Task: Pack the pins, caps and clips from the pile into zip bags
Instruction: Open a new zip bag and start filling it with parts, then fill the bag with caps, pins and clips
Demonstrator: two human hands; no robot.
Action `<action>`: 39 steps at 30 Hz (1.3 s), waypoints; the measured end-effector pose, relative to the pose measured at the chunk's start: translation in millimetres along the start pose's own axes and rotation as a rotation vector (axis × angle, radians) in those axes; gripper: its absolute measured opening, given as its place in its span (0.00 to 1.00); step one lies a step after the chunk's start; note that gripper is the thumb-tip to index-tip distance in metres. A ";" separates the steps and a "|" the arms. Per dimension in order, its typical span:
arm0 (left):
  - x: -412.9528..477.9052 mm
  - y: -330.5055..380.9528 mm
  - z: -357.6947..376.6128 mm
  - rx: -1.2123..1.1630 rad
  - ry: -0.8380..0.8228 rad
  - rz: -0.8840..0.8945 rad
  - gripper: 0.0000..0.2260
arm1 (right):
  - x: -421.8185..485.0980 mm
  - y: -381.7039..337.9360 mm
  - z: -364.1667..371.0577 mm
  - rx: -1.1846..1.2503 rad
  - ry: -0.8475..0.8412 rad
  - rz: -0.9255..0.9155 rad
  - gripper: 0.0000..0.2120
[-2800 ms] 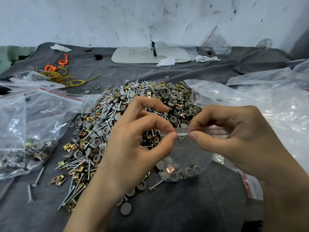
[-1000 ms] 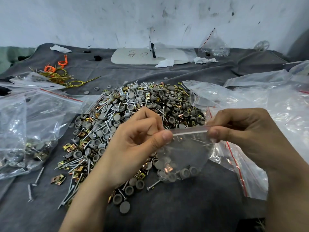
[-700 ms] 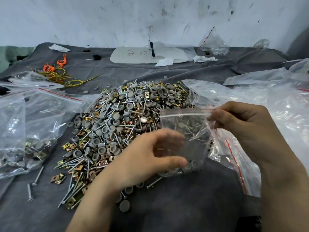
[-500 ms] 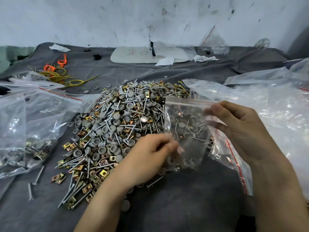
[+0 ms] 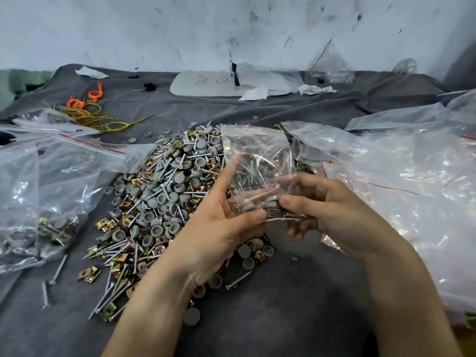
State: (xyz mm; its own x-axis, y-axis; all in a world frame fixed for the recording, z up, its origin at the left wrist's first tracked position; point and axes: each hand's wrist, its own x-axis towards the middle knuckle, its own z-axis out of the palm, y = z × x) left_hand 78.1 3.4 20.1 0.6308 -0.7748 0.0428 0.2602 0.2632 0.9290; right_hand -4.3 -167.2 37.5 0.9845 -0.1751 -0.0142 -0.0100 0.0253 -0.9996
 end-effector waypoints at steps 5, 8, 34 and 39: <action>3.2 0.9 -6.6 0.014 0.147 0.023 0.37 | 2.6 -0.1 4.3 -0.077 0.019 -0.007 0.18; 0.8 6.1 -12.7 0.039 0.241 0.048 0.29 | 3.0 -3.5 2.3 -0.066 0.010 0.018 0.17; 22.9 24.8 30.9 1.361 0.119 0.129 0.25 | 8.2 40.3 -71.3 -0.926 0.915 0.257 0.06; 18.0 4.2 6.0 1.145 0.167 0.321 0.16 | 8.4 32.7 -74.4 -0.732 1.020 -0.028 0.06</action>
State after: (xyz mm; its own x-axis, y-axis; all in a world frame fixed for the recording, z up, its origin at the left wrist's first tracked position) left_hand 86.2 -12.9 26.9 0.6568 -0.6613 0.3623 -0.6737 -0.2989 0.6759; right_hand -9.4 -241.0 3.0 0.4058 -0.8552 0.3224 -0.4079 -0.4851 -0.7735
